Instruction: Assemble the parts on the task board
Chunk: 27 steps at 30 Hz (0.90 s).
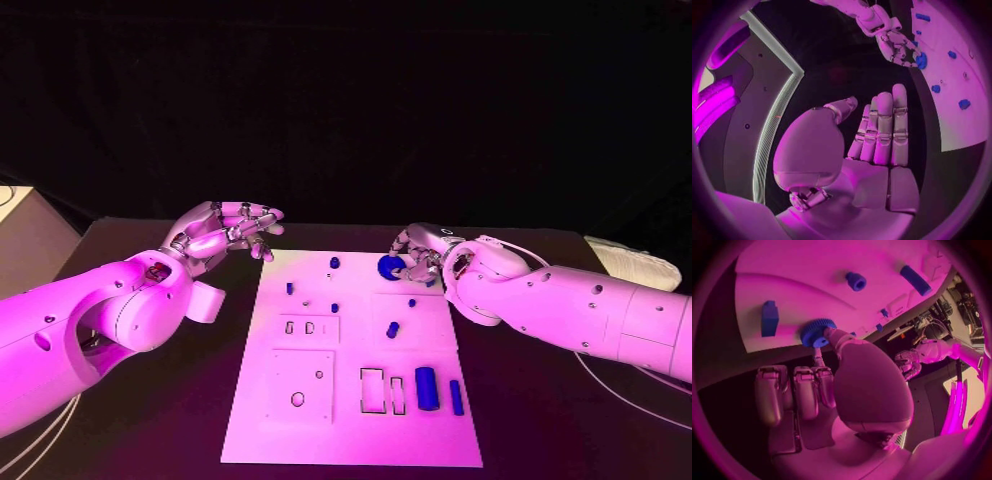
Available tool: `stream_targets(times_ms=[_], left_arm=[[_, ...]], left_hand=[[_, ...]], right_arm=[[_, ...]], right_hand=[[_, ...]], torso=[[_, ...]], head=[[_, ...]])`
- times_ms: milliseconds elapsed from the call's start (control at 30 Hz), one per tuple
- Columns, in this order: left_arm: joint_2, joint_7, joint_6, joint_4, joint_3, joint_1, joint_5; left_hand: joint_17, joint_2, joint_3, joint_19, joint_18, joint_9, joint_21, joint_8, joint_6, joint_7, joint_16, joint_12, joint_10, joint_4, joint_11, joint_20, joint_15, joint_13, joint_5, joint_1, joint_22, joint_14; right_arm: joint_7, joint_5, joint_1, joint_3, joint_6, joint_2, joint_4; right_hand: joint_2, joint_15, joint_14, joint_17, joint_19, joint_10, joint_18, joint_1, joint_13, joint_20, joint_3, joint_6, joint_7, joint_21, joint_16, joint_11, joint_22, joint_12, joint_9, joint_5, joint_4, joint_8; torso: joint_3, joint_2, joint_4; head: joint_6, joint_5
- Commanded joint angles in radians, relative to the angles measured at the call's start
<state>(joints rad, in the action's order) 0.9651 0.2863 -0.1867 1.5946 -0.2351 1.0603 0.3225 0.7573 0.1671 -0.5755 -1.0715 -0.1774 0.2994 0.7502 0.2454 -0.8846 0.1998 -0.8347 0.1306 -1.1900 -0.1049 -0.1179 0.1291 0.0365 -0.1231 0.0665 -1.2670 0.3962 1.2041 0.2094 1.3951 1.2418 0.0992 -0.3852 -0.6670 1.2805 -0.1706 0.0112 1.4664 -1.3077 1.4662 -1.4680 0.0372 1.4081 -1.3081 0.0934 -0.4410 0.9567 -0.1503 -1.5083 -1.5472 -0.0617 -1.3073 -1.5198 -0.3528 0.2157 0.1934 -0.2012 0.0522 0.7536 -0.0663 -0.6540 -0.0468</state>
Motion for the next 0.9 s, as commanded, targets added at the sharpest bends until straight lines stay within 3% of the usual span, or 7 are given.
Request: stream_targets(times_ms=[33,367,600,900], left_arm=[[-0.002,0.004,0.019,0.0,-0.001,0.0,0.004],[-0.007,0.003,0.022,-0.005,-0.001,0.0,0.004],[-0.015,0.003,0.024,-0.006,-0.001,0.0,0.004],[-0.019,0.002,0.024,-0.005,-0.001,0.0,0.004]], left_hand=[[0.002,-0.003,-0.002,0.009,-0.004,0.002,0.004,-0.005,0.007,-0.001,-0.005,0.006,0.006,0.001,0.0,0.001,0.003,-0.002,-0.005,-0.008,0.002,-0.007],[0.002,-0.003,-0.002,0.009,-0.004,0.002,0.004,-0.005,0.007,-0.001,-0.005,0.006,0.006,0.001,0.0,0.001,0.003,-0.002,-0.005,-0.008,0.002,-0.007],[0.002,-0.004,-0.002,0.01,-0.004,0.002,0.005,-0.005,0.008,-0.001,-0.006,0.007,0.007,0.0,-0.001,0.002,0.004,-0.003,-0.005,-0.008,0.003,-0.008],[0.002,-0.004,-0.002,0.011,-0.004,0.003,0.006,-0.005,0.008,0.0,-0.006,0.007,0.008,0.0,-0.001,0.002,0.004,-0.003,-0.005,-0.007,0.004,-0.008]], right_arm=[[-0.036,0.051,0.0,-0.001,-0.082,0.001,0.01],[-0.022,0.131,0.001,-0.001,-0.137,0.016,0.072],[-0.005,0.158,0.0,0.0,-0.127,0.077,0.065],[0.022,0.195,-0.01,0.004,-0.105,0.145,0.046]], right_hand=[[0.019,0.007,0.092,-0.209,0.074,-0.041,-0.02,-0.027,-0.202,-0.009,-0.019,0.014,0.013,-0.005,-0.005,0.007,-0.197,0.005,-0.014,-0.014,-0.001,-0.033],[-0.001,0.007,0.093,-0.212,0.075,-0.043,-0.021,-0.047,-0.204,-0.009,-0.034,0.014,0.013,-0.008,-0.006,0.007,-0.201,0.004,-0.016,-0.019,-0.011,-0.04],[-0.017,0.007,0.093,-0.214,0.077,-0.045,-0.022,-0.064,-0.205,-0.009,-0.038,0.011,0.013,-0.012,-0.006,0.006,-0.205,0.003,-0.016,-0.019,-0.014,-0.041],[-0.025,0.007,0.093,-0.213,0.077,-0.043,-0.022,-0.066,-0.203,-0.009,-0.041,0.01,0.013,-0.011,-0.006,0.006,-0.205,0.005,-0.016,-0.02,-0.019,-0.042]], torso=[[-0.0001,0.0,0.0001],[0.0013,-0.002,-0.0008],[0.0015,0.002,-0.0046],[0.0024,0.004,-0.0057]], head=[[0.005,0.001],[0.012,0.004],[0.018,0.006],[0.015,0.013]])
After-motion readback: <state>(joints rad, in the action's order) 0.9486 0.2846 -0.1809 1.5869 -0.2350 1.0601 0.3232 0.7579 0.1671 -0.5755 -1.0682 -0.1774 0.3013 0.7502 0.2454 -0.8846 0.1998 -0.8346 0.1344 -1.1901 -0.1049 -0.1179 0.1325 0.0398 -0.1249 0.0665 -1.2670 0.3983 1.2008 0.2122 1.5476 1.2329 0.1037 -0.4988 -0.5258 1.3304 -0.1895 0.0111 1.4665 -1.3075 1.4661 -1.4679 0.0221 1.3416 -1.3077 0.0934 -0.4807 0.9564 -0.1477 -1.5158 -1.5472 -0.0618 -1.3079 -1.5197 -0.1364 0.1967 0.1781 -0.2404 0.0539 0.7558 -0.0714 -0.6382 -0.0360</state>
